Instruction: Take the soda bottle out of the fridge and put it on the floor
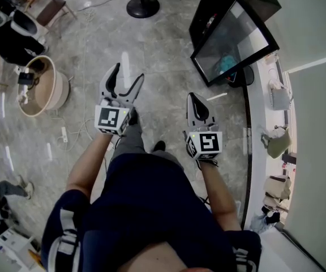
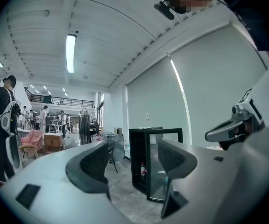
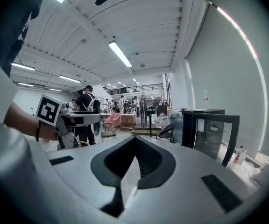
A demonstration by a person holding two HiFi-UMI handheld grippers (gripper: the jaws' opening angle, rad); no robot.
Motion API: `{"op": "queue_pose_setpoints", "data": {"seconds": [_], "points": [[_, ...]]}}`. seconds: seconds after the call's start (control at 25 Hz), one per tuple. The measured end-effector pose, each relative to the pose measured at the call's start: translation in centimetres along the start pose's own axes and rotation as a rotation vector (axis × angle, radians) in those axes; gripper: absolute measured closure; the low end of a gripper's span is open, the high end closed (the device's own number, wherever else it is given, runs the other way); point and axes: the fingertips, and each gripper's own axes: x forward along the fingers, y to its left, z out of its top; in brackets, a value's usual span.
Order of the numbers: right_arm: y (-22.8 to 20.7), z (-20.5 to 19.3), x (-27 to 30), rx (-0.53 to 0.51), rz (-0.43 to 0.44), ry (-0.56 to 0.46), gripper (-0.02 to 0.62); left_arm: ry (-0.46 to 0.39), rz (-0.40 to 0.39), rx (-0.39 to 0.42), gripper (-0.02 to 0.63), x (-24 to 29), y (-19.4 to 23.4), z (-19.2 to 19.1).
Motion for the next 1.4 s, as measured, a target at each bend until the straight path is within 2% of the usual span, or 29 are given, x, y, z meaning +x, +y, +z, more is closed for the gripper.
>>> {"op": "queue_pose_setpoints", "data": {"seconds": [0.24, 0.48, 0.64, 0.76, 1.0, 1.4], "points": [[0.0, 0.5, 7.5, 0.011, -0.053, 0.001, 0.577, -0.013, -0.102, 0.004, 0.281, 6.1, 5.6, -1.5], [0.6, 1.1, 17.0, 0.031, -0.124, 0.030, 0.577, -0.003, -0.258, 0.006, 0.282, 13.0, 12.2, -2.5], [0.1, 1.4, 21.6, 0.038, -0.174, 0.060, 0.577, 0.007, -0.356, 0.008, 0.282, 17.5, 14.8, -2.8], [-0.4, 1.9, 24.8, 0.037, -0.203, 0.070, 0.577, 0.008, -0.400, 0.009, 0.282, 20.8, 16.7, -3.0], [-2.3, 1.4, 29.9, 0.050, -0.244, 0.108, 0.577, 0.014, -0.472, 0.004, 0.282, 27.0, 18.4, -4.1], [-10.1, 0.2, 38.8, 0.103, -0.288, 0.139, 0.577, 0.059, -0.573, 0.025, 0.282, 40.4, 18.9, -6.8]]}}
